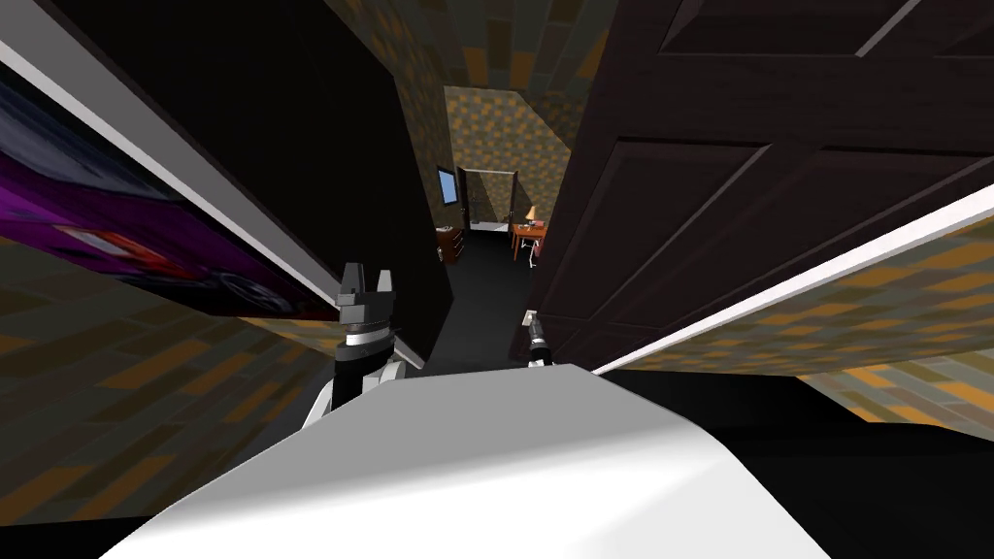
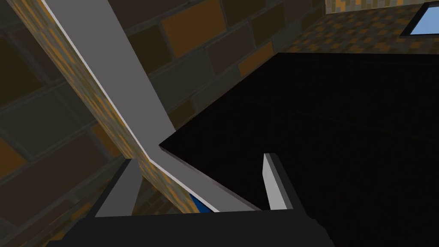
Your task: Push the door open
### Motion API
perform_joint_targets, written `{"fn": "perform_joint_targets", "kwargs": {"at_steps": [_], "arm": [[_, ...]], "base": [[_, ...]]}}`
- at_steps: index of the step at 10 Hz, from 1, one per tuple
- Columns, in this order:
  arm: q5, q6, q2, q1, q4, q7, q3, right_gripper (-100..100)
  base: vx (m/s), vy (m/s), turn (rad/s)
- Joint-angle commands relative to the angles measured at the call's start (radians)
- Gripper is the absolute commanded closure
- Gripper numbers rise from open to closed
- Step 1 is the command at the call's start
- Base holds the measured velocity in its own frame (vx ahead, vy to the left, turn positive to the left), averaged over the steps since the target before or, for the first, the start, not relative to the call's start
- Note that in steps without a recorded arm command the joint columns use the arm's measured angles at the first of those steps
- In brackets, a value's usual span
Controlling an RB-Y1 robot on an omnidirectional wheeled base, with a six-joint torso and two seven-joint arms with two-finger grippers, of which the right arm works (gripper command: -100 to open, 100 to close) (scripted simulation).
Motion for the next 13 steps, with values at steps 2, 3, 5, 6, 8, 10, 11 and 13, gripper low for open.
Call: {"fn": "perform_joint_targets", "kwargs": {"at_steps": [2,3,5,6,8,10,11,13], "arm": [[-0.015,-0.011,-0.034,-0.011,0.006,0.003,-0.032,100],[-0.015,-0.011,-0.034,-0.011,0.006,0.003,-0.032,100],[-0.028,-0.012,-0.050,-0.012,0.007,0.009,-0.057,100],[-0.037,-0.013,-0.058,-0.013,0.008,0.013,-0.073,100],[-0.036,-0.010,-0.047,-0.012,0.008,0.010,-0.063,-100],[-0.043,-0.012,-0.036,-0.007,0.002,0.005,-0.063,-100],[-0.046,-0.012,-0.027,-0.004,-0.001,0.003,-0.063,-100],[-0.053,-0.014,0.003,0.002,-0.008,-0.002,-0.063,-100]], "base": [[0.199,0.020,-0.024],[0.138,0.000,-0.014],[0.193,0.021,-0.113],[0.229,0.018,-0.079],[-0.078,0.078,-0.035],[-0.193,0.125,-0.034],[-0.218,0.110,-0.049],[-0.203,0.130,-0.046]]}}
